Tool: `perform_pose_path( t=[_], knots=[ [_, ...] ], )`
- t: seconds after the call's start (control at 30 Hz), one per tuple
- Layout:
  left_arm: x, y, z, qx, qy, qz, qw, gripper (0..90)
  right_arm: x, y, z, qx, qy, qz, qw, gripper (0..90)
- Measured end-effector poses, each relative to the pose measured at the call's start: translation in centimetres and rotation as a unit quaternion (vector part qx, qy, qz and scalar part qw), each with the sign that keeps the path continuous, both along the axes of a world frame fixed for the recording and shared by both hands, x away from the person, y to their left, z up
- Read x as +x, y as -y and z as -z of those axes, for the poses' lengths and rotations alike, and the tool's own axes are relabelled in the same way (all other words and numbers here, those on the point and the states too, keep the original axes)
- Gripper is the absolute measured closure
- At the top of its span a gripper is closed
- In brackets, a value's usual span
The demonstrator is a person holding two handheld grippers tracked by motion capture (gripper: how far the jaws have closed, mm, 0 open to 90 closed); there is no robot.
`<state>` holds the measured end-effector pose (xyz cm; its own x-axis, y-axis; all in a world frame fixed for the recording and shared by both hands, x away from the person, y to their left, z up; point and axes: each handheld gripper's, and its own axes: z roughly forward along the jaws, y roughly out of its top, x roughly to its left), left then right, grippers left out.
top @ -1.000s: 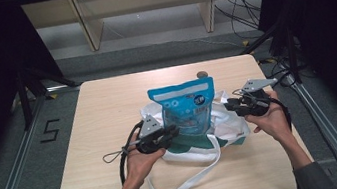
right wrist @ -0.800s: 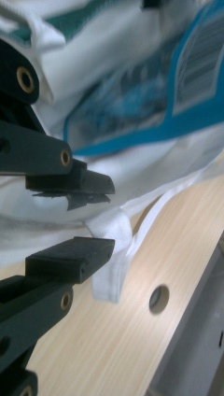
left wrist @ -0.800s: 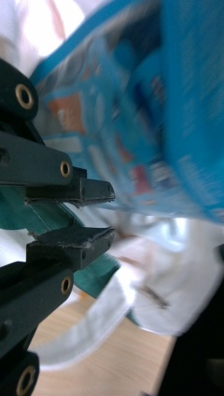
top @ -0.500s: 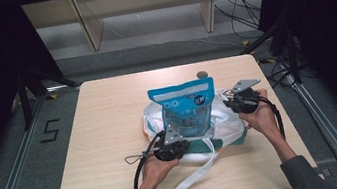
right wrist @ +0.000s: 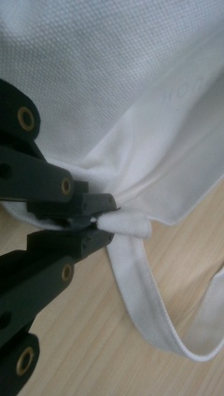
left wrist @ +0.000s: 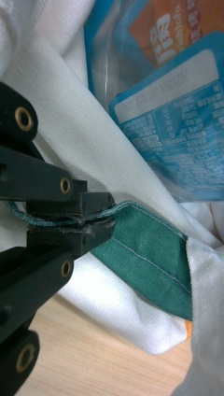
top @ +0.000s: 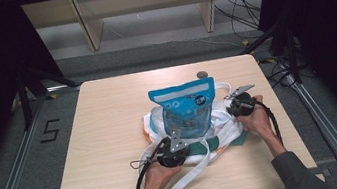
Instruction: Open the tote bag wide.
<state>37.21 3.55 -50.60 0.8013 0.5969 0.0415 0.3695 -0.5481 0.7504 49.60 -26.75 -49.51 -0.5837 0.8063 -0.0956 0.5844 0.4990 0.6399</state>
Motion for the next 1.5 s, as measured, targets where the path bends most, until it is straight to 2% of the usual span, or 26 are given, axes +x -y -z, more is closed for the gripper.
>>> perform_pose_path(
  t=[0.07,0.13,0.2,0.27,0.33,0.4,0.47,0.57,0.6,0.67,0.7,0.73,0.77,0.83,0.9,0.97,1.03,1.1,1.13,1.2,1.23,1.27,1.37,1.43,1.47,1.5],
  knots=[
    [0.1,-0.1,-0.2,-0.001,0.004,0.003,1.0,84.3,-0.1,0.2,-0.5,0.006,0.004,0.002,1.0,82.2],
    [0.0,-0.2,-0.5,-0.021,0.003,0.006,0.9998,83.3,-0.5,0.6,-2.0,0.019,0.023,0.008,0.9995,75.4],
    [-0.1,-0.7,-1.5,-0.047,0.004,0.009,0.9989,80.7,-1.2,1.0,-3.5,0.042,0.033,0.013,0.9985,74.1],
    [0.0,-1.5,-2.9,-0.068,0.009,0.015,0.9975,78.1,-1.9,1.4,-5.1,0.061,0.067,0.003,0.9959,71.9],
    [-0.2,-2.7,-4.6,-0.107,0.009,0.01,0.9941,76.2,-2.9,1.7,-6.5,0.081,0.073,-0.003,0.9941,71.9],
    [0.1,-4.2,-6.2,-0.114,0.031,0.003,0.993,76.2,-4.0,1.7,-7.2,0.094,0.079,-0.021,0.9922,74.4],
    [0.9,-6.1,-7.8,-0.128,0.049,-0.026,0.9903,77.1,-5.0,1.5,-7.4,0.1,0.071,-0.042,0.9915,77.8],
    [3.6,-8.5,-9.1,-0.171,0.042,-0.083,0.9809,81.5,-6.7,0.7,-7.0,0.11,0.054,-0.063,0.9905,83.3],
    [4.4,-8.8,-9.1,-0.17,0.037,-0.095,0.98,82.2,-7.3,0.5,-6.9,0.108,0.048,-0.071,0.9904,85.2],
    [6.0,-8.9,-8.8,-0.145,0.04,-0.109,0.9826,83.4,-8.2,0.2,-6.6,0.109,0.052,-0.081,0.9894,88.1],
    [7.1,-8.8,-8.3,-0.148,0.03,-0.117,0.9816,83.6,-8.7,-0.1,-6.5,0.112,0.044,-0.081,0.9894,88.7],
    [8.0,-8.6,-7.8,-0.145,0.026,-0.123,0.9815,84.0,-9.0,-0.2,-6.2,0.104,0.053,-0.094,0.9887,89.3],
    [8.8,-8.4,-7.3,-0.131,0.024,-0.127,0.9829,84.1,-9.3,-0.4,-5.9,0.098,0.054,-0.1,0.9886,89.5],
    [10.2,-8.2,-6.0,-0.114,0.015,-0.143,0.9831,83.8,-10.0,-0.9,-5.2,0.095,0.047,-0.102,0.9891,89.8],
    [11.3,-8.4,-4.6,-0.09,0.006,-0.151,0.9844,84.0,-10.2,-1.1,-4.7,0.078,0.048,-0.108,0.99,90.0],
    [12.2,-8.8,-2.7,-0.077,-0.016,-0.164,0.9833,84.9,-10.2,-1.2,-3.7,0.049,0.048,-0.102,0.9924,90.0],
    [12.4,-9.0,-1.4,-0.073,-0.024,-0.173,0.9819,85.9,-10.2,-1.2,-2.4,0.028,0.032,-0.098,0.9943,90.0],
    [12.5,-9.3,-0.1,-0.088,-0.029,-0.171,0.9809,88.0,-10.3,-1.5,-0.9,0.004,0.016,-0.097,0.9952,90.0],
    [12.5,-9.3,0.4,-0.089,-0.026,-0.172,0.9808,88.6,-10.2,-1.5,-0.5,0.003,0.026,-0.1,0.9947,90.0],
    [12.5,-9.1,1.2,-0.076,-0.031,-0.173,0.9815,89.1,-10.1,-1.4,-0.1,-0.001,0.009,-0.095,0.9954,90.0],
    [12.6,-9.3,1.3,-0.069,-0.031,-0.17,0.9826,89.2,-10.1,-1.6,0.3,0.002,0.015,-0.091,0.9958,90.0],
    [12.7,-9.1,1.4,-0.081,-0.036,-0.177,0.9802,89.3,-10.1,-1.7,0.6,-0.001,0.018,-0.091,0.9957,90.0],
    [12.7,-9.2,0.8,-0.061,-0.038,-0.17,0.9828,89.0,-10.1,-1.7,0.5,-0.002,0.017,-0.091,0.9957,90.0],
    [12.0,-8.8,-0.1,-0.086,-0.031,-0.182,0.9791,83.0,-9.9,-1.5,-0.1,0.007,0.014,-0.09,0.9959,90.0],
    [11.3,-8.9,-0.9,-0.097,-0.02,-0.178,0.9791,78.5,-10.1,-1.4,-0.8,0.008,0.007,-0.094,0.9955,90.0],
    [10.6,-9.0,-1.7,-0.105,-0.019,-0.174,0.979,75.0,-10.2,-1.4,-1.8,0.03,0.025,-0.098,0.9944,90.0]
  ],
)
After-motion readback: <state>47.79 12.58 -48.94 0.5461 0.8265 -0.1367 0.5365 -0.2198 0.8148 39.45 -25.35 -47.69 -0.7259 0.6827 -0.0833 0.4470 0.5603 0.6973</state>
